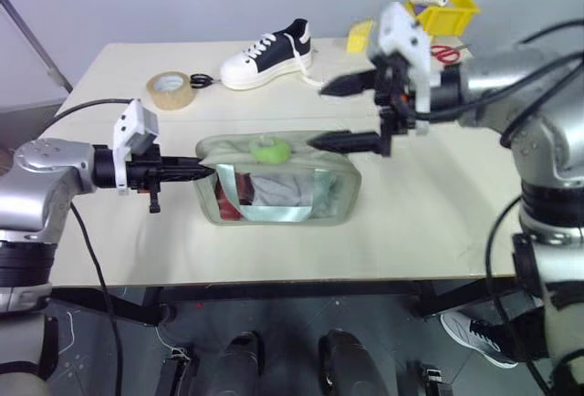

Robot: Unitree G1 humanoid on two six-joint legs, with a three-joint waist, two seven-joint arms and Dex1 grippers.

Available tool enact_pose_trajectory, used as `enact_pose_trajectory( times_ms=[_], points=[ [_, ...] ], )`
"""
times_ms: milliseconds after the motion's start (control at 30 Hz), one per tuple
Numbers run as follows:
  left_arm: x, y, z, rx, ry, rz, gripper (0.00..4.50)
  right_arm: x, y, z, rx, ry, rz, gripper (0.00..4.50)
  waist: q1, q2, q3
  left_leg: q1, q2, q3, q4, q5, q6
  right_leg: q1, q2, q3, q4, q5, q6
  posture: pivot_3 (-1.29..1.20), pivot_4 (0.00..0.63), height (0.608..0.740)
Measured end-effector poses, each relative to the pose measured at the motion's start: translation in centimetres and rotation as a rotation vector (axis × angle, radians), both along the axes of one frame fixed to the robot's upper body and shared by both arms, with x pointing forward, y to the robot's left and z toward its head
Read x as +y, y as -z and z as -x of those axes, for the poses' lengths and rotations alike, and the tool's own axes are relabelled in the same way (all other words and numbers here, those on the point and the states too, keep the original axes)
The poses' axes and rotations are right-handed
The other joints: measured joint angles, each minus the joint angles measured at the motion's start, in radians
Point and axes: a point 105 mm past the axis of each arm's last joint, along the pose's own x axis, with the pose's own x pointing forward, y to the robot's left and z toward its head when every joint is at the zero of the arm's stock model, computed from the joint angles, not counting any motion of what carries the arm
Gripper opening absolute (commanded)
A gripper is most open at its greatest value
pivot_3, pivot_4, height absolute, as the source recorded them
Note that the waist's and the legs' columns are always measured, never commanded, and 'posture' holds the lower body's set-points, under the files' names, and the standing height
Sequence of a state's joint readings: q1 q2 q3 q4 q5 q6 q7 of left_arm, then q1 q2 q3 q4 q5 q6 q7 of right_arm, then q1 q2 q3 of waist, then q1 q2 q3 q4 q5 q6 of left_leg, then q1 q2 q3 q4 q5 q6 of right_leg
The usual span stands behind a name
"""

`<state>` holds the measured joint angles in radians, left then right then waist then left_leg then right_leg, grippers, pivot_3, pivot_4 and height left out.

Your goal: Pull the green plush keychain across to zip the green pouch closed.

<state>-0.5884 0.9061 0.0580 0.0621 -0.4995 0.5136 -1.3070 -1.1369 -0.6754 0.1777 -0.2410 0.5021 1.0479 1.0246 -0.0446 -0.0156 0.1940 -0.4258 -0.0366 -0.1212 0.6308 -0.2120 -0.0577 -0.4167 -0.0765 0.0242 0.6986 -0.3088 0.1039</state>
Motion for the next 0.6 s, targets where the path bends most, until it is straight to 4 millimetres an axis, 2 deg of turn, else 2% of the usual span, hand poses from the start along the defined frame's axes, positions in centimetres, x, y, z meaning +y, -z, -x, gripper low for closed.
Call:
enact_pose_trajectory(
  times_ms=[67, 133, 167, 233, 400, 467, 600],
  points=[
    [-0.1, 0.0, 0.0, -0.002, 0.002, 0.0, 0.0, 1.6, 2.0, -0.1, 0.047, -0.029, 0.032, 4.47, 0.002, 0.0, 0.0, -0.001, -0.001, 0.0, 0.001, 0.0, 0.0, 0.0, -0.001, 0.0, 0.0, 0.0, 0.0, 0.0, 0.15, 0.695],
    [-0.1, 0.0, 0.0, -0.003, 0.003, -0.001, 0.0, 3.0, 3.0, 0.0, 0.068, -0.054, 0.046, 4.47, 0.0, 0.0, 0.0, -0.001, -0.002, 0.001, 0.002, 0.0, 0.0, 0.0, -0.002, 0.001, 0.0, 0.0, 0.0, 0.0, 0.15, 0.695],
    [-0.2, 0.0, 0.0, -0.004, 0.003, -0.002, 0.0, 3.6, 3.3, 0.2, 0.07, -0.066, 0.05, 4.24, 0.001, 0.0, 0.0, -0.001, -0.002, 0.001, 0.002, 0.0, 0.0, 0.0, -0.002, 0.001, 0.0, 0.0, 0.0, 0.0, 0.15, 0.695],
    [-0.2, 0.0, 0.1, -0.004, 0.004, -0.003, 0.0, 4.0, 3.7, 0.1, 0.063, -0.061, 0.071, 3.61, 0.002, 0.0, 0.0, -0.001, -0.002, 0.0, 0.002, 0.0, 0.0, 0.0, -0.002, 0.0, 0.0, 0.0, 0.0, 0.0, 0.15, 0.695],
    [-0.3, 0.0, 0.2, -0.007, 0.007, -0.007, 0.0, 3.8, 4.1, -0.8, 0.06, -0.004, 0.083, 0.94, 0.0, 0.0, 0.0, -0.001, -0.002, 0.0, 0.002, 0.0, 0.0, 0.0, -0.001, 0.0, 0.0, 0.0, 0.0, 0.0, 0.15, 0.695],
    [-0.3, 0.0, 0.2, -0.007, 0.006, -0.006, 0.0, 3.5, 3.8, -0.8, 0.073, 0.006, 0.065, 0.02, 0.001, 0.0, 0.0, -0.001, -0.002, 0.0, 0.002, 0.0, 0.0, 0.0, -0.001, 0.0, 0.0, 0.0, 0.0, 0.0, 0.15, 0.695],
    [-0.3, 0.0, 0.2, -0.008, 0.003, -0.007, 0.0, 1.8, 3.1, -1.4, 0.066, 0.067, 0.057, 0.02, 0.002, 0.0, 0.0, -0.001, -0.002, 0.0, 0.002, 0.0, 0.0, 0.0, -0.001, 0.0, 0.0, 0.0, 0.0, 0.0, 0.15, 0.695]
  ],
)
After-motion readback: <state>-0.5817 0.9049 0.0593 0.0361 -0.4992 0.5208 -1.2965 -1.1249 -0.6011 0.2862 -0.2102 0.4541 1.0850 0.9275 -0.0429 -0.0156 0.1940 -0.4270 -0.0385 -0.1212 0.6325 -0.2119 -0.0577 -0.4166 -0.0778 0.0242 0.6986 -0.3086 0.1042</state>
